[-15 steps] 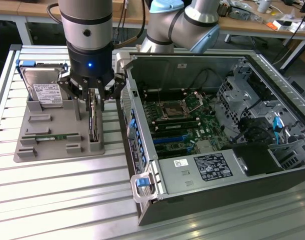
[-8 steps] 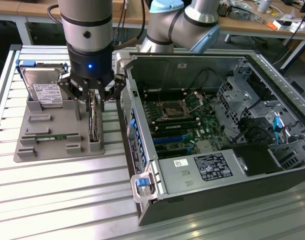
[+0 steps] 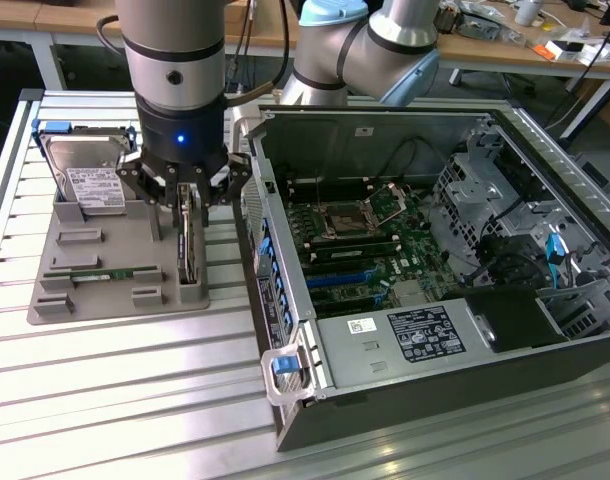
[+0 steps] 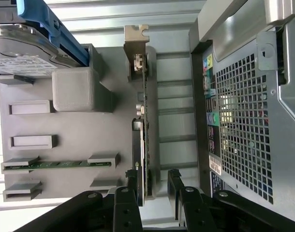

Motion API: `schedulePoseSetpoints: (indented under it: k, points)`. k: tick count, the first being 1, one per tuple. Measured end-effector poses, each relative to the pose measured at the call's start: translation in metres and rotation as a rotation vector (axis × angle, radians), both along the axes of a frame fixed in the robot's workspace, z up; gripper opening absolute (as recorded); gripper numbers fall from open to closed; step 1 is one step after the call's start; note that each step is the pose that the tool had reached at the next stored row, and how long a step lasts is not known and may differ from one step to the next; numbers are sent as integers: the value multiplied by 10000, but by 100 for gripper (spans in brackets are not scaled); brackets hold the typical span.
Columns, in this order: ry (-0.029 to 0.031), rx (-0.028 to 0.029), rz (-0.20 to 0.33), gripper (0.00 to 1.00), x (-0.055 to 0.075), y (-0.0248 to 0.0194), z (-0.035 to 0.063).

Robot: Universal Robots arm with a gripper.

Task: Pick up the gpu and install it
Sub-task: 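Pick up the gpu and move the gpu toward the slot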

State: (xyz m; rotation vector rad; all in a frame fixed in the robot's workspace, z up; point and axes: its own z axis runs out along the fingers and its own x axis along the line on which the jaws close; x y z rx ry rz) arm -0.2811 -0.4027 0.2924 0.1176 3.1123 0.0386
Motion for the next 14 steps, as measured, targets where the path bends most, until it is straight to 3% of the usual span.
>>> schedulePoseSetpoints:
  k: [14]
  points:
    - [1,0,0,38,6,-1,-66]
